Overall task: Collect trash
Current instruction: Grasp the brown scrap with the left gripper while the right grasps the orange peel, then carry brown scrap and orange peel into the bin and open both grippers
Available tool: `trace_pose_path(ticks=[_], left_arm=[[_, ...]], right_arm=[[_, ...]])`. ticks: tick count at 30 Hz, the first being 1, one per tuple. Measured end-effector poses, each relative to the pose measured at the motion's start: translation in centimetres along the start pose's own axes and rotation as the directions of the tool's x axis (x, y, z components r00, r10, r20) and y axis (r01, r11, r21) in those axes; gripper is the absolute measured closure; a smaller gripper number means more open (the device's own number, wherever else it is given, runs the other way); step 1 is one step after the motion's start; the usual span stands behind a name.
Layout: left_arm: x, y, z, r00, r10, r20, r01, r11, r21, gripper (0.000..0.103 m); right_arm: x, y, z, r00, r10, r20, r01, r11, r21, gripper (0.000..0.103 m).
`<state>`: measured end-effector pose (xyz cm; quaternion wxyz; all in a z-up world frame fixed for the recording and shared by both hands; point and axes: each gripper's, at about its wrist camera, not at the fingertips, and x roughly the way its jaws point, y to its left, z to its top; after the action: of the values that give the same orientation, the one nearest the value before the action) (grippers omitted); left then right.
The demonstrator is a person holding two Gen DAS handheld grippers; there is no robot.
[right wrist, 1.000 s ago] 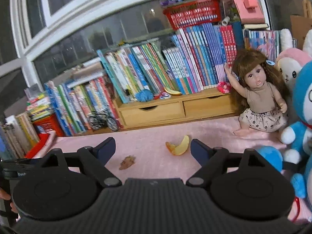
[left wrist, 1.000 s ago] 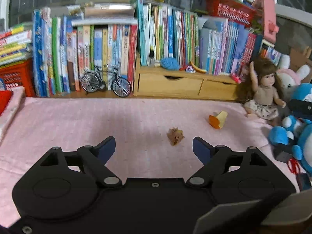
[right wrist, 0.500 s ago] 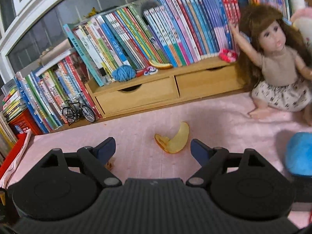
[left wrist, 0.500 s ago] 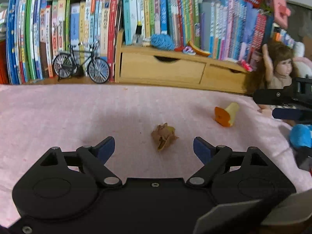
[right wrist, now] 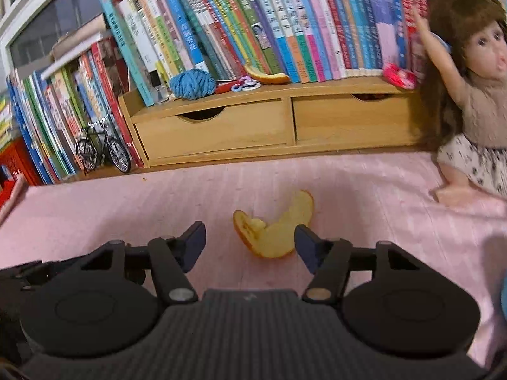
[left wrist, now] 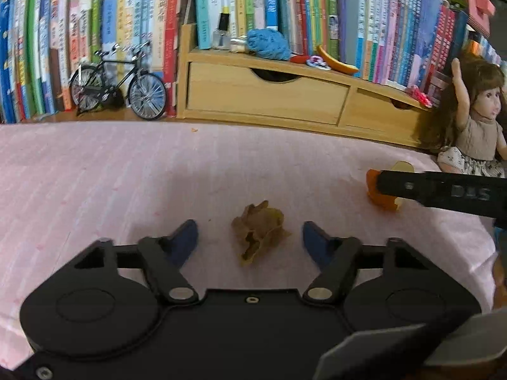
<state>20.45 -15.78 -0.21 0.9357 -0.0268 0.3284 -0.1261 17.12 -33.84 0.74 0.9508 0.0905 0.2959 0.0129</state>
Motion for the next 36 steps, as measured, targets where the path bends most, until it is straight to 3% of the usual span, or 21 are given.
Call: trace_pose_path(ticks=[3,9,10,11,17,23,36], left_arm=[[-0.1,-0.3,0.0,1.0,0.018,0.003,-0.018,0.999,0.03,0.072],[-0.8,0.0,0.1,1.0,0.003,0.008,-0.003,1.0,0.015,0.079],[-0.9,0.1,0.1,1.0,0.002,0.009,-0.002,1.0,0.013,0.079],[-1.1,0.1,0.1,1.0,-0.001,0.009,0.001,1.0,0.013,0.079],[-2.6,0.1,-0.3,1.0,-0.01,0.019,0.01,1.0,0.019,0.08],[-5.3,0.7,-0.9,0.999,-0.027,0.025,0.027,1.0,0.003,0.081],[-15.9,1.3,-5.2,0.991,-0.104,0.079,0.101,0.994,0.036,0.081]], right_arm=[[1.1,0.2,0.1,1.0,-0.004,-0.018,0.004,1.0,-0.013,0.037],[2.2,0.3,0.2,0.999,-0.009,-0.039,0.009,1.0,0.001,0.062],[2.2,0.3,0.1,0.999,-0.017,-0.042,0.017,1.0,-0.001,0.076],[2.2,0.4,0.1,0.999,-0.021,-0.044,0.021,1.0,0.0,0.084],[0.3,0.3,0.1,1.0,-0.017,-0.019,0.017,1.0,0.026,0.092],[-2.8,0.5,-0.9,1.0,0.014,-0.017,-0.014,0.999,0.03,0.092],[-13.2,4.1,-5.8,0.978,0.208,-0.015,-0.208,0.978,-0.005,0.092]])
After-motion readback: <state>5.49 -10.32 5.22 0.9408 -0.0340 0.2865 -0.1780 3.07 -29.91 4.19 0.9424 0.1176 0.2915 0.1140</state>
